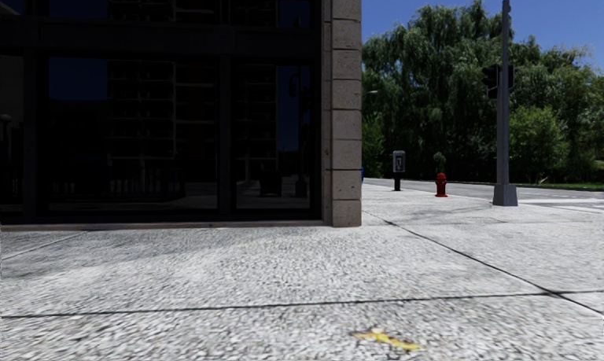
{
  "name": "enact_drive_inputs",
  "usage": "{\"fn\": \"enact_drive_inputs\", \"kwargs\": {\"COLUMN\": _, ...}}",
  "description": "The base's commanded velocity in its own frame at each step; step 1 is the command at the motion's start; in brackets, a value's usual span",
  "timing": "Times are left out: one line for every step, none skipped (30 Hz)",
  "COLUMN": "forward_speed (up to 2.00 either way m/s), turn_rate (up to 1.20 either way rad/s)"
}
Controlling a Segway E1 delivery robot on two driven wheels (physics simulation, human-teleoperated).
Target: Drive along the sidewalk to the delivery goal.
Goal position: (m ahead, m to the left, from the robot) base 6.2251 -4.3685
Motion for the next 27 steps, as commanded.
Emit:
{"fn": "enact_drive_inputs", "kwargs": {"forward_speed": 1.32, "turn_rate": -0.52}}
{"fn": "enact_drive_inputs", "kwargs": {"forward_speed": 1.32, "turn_rate": -0.52}}
{"fn": "enact_drive_inputs", "kwargs": {"forward_speed": 1.32, "turn_rate": -0.55}}
{"fn": "enact_drive_inputs", "kwargs": {"forward_speed": 1.32, "turn_rate": -0.61}}
{"fn": "enact_drive_inputs", "kwargs": {"forward_speed": 1.32, "turn_rate": -0.61}}
{"fn": "enact_drive_inputs", "kwargs": {"forward_speed": 1.32, "turn_rate": -0.62}}
{"fn": "enact_drive_inputs", "kwargs": {"forward_speed": 1.32, "turn_rate": -0.62}}
{"fn": "enact_drive_inputs", "kwargs": {"forward_speed": 1.32, "turn_rate": -0.62}}
{"fn": "enact_drive_inputs", "kwargs": {"forward_speed": 1.32, "turn_rate": -0.62}}
{"fn": "enact_drive_inputs", "kwargs": {"forward_speed": 1.32, "turn_rate": -0.62}}
{"fn": "enact_drive_inputs", "kwargs": {"forward_speed": 1.32, "turn_rate": -0.63}}
{"fn": "enact_drive_inputs", "kwargs": {"forward_speed": 1.32, "turn_rate": -0.63}}
{"fn": "enact_drive_inputs", "kwargs": {"forward_speed": 1.32, "turn_rate": -0.63}}
{"fn": "enact_drive_inputs", "kwargs": {"forward_speed": 1.32, "turn_rate": -0.63}}
{"fn": "enact_drive_inputs", "kwargs": {"forward_speed": 1.32, "turn_rate": -0.63}}
{"fn": "enact_drive_inputs", "kwargs": {"forward_speed": 1.32, "turn_rate": -0.63}}
{"fn": "enact_drive_inputs", "kwargs": {"forward_speed": 1.32, "turn_rate": -0.63}}
{"fn": "enact_drive_inputs", "kwargs": {"forward_speed": 1.32, "turn_rate": -0.63}}
{"fn": "enact_drive_inputs", "kwargs": {"forward_speed": 1.32, "turn_rate": -0.63}}
{"fn": "enact_drive_inputs", "kwargs": {"forward_speed": 1.32, "turn_rate": -0.63}}
{"fn": "enact_drive_inputs", "kwargs": {"forward_speed": 1.32, "turn_rate": -0.63}}
{"fn": "enact_drive_inputs", "kwargs": {"forward_speed": 1.32, "turn_rate": -0.63}}
{"fn": "enact_drive_inputs", "kwargs": {"forward_speed": 1.32, "turn_rate": -0.63}}
{"fn": "enact_drive_inputs", "kwargs": {"forward_speed": 1.32, "turn_rate": -0.63}}
{"fn": "enact_drive_inputs", "kwargs": {"forward_speed": 1.32, "turn_rate": -0.63}}
{"fn": "enact_drive_inputs", "kwargs": {"forward_speed": 1.32, "turn_rate": -0.63}}
{"fn": "enact_drive_inputs", "kwargs": {"forward_speed": 1.32, "turn_rate": -0.63}}
